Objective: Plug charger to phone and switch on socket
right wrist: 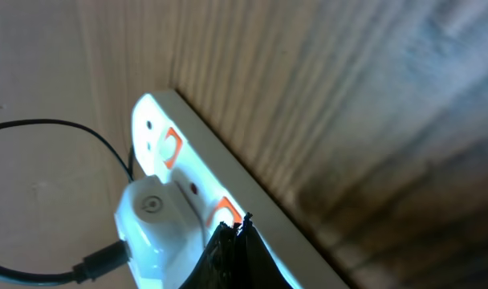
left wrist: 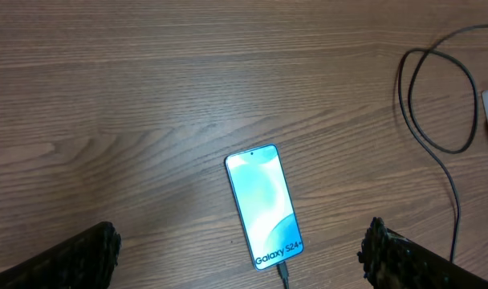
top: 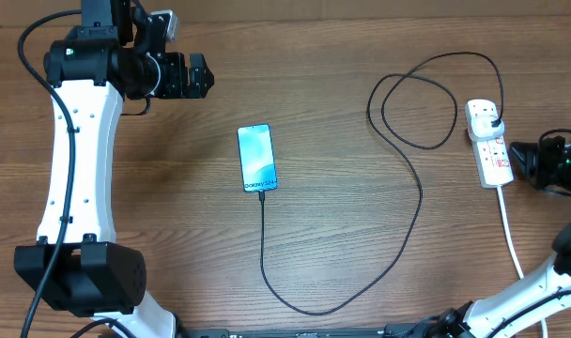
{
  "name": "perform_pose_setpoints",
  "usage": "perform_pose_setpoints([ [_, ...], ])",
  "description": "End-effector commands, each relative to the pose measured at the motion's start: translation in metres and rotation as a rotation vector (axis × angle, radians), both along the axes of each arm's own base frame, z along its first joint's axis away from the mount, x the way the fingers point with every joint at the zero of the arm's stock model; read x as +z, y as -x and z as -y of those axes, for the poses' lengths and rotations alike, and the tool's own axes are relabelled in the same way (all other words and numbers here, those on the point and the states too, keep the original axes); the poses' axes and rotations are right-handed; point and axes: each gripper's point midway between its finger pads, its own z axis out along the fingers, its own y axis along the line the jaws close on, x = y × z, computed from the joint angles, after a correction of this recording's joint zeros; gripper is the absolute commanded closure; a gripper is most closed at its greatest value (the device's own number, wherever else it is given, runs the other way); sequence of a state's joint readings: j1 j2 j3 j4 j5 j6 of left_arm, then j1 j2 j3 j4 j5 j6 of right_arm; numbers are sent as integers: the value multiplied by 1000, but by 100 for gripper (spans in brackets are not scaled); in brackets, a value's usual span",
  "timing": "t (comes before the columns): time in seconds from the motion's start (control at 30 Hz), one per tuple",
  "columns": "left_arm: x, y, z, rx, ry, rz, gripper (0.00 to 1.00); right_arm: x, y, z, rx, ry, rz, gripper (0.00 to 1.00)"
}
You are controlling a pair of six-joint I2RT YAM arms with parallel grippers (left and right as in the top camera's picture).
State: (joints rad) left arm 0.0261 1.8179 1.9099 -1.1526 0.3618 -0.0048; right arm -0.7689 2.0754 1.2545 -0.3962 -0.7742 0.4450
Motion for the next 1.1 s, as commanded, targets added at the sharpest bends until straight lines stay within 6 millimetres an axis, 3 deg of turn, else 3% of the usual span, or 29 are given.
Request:
perform_pose_setpoints([
  [0.0,-5,-1,1,0,-7,-11,0,-1,-8,-11,31,-7,17,96],
  [0.33,-5,-1,1,1,-6,-11,0,-4,-20,-24,48,13,5,96],
  [0.7,-5,-1,1,1,-6,-11,0,-11,-19,-28,43,15,-30,96],
  [1.07,-5,-1,1,0,-7,-11,0,-18,-20,-50,78,9,-82,96],
])
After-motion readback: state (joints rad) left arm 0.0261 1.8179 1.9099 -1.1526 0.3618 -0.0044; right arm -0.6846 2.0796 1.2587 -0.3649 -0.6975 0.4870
